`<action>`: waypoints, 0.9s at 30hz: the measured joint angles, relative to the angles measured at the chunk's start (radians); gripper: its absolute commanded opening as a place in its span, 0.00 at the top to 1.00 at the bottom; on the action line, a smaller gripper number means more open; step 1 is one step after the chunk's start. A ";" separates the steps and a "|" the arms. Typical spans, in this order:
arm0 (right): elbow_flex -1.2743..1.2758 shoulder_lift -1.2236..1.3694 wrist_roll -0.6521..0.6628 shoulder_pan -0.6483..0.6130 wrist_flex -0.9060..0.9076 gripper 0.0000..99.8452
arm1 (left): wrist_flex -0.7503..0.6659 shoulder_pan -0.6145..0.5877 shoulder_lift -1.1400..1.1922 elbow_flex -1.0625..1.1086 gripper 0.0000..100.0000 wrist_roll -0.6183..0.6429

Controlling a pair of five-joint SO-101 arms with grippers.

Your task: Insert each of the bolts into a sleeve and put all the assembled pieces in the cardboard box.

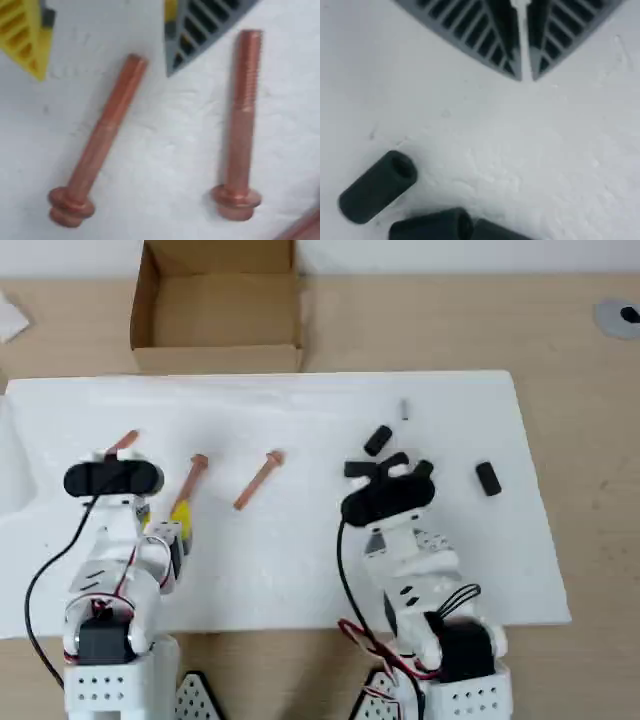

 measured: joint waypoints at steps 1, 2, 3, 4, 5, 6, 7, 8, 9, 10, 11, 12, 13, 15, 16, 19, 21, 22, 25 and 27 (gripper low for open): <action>-0.037 0.041 0.000 0.000 0.000 0.97 | 0.000 -0.002 0.043 -0.028 0.83 -0.005; -0.077 0.089 0.000 0.000 0.000 0.97 | 0.000 -0.005 0.087 -0.063 0.83 -0.006; -0.117 0.141 0.000 0.000 0.000 0.97 | 0.000 -0.006 0.140 -0.100 0.83 -0.008; -0.155 0.198 0.000 0.000 0.000 0.97 | 0.000 -0.008 0.192 -0.144 0.83 -0.008; -0.198 0.256 0.000 0.000 0.002 0.97 | 0.000 -0.008 0.250 -0.187 0.83 -0.008; -0.239 0.313 0.000 0.000 0.008 0.97 | 0.003 -0.008 0.310 -0.233 0.83 -0.008; -0.281 0.373 0.000 0.000 0.015 0.97 | 0.005 -0.008 0.371 -0.276 0.83 -0.008; -0.325 0.433 0.000 0.000 0.026 0.97 | 0.006 -0.008 0.433 -0.321 0.83 -0.008; -0.370 0.485 0.000 0.000 0.038 0.97 | 0.011 -0.009 0.494 -0.361 0.83 -0.008; -0.411 0.532 0.000 0.000 0.049 0.97 | 0.020 -0.014 0.554 -0.400 0.83 -0.008; -0.454 0.578 0.000 0.000 0.058 0.97 | 0.035 -0.018 0.611 -0.443 0.83 -0.008; -0.491 0.626 0.000 0.000 0.064 0.97 | 0.054 -0.023 0.666 -0.486 0.83 -0.008; -0.520 0.666 0.000 0.000 0.066 0.97 | 0.071 -0.025 0.720 -0.529 0.83 -0.008; -0.557 0.735 0.000 0.000 0.066 0.97 | 0.112 -0.025 0.818 -0.601 0.83 -0.008; -0.566 0.758 0.000 0.000 0.066 0.97 | 0.135 -0.025 0.858 -0.628 0.83 -0.008; -0.577 0.792 0.000 0.000 0.063 0.97 | 0.178 -0.028 0.945 -0.672 0.83 -0.008; -0.577 0.799 0.000 0.000 0.043 0.97 | 0.189 -0.028 0.968 -0.680 0.82 -0.008; -0.577 0.804 0.000 0.000 0.029 0.97 | 0.195 -0.028 0.976 -0.681 0.82 -0.008; -0.577 0.804 0.025 0.000 -0.009 0.97 | 0.222 -0.028 0.979 -0.690 0.82 -0.008; -0.577 0.804 0.080 0.000 -0.032 0.97 | 0.249 -0.028 0.982 -0.710 0.82 -0.008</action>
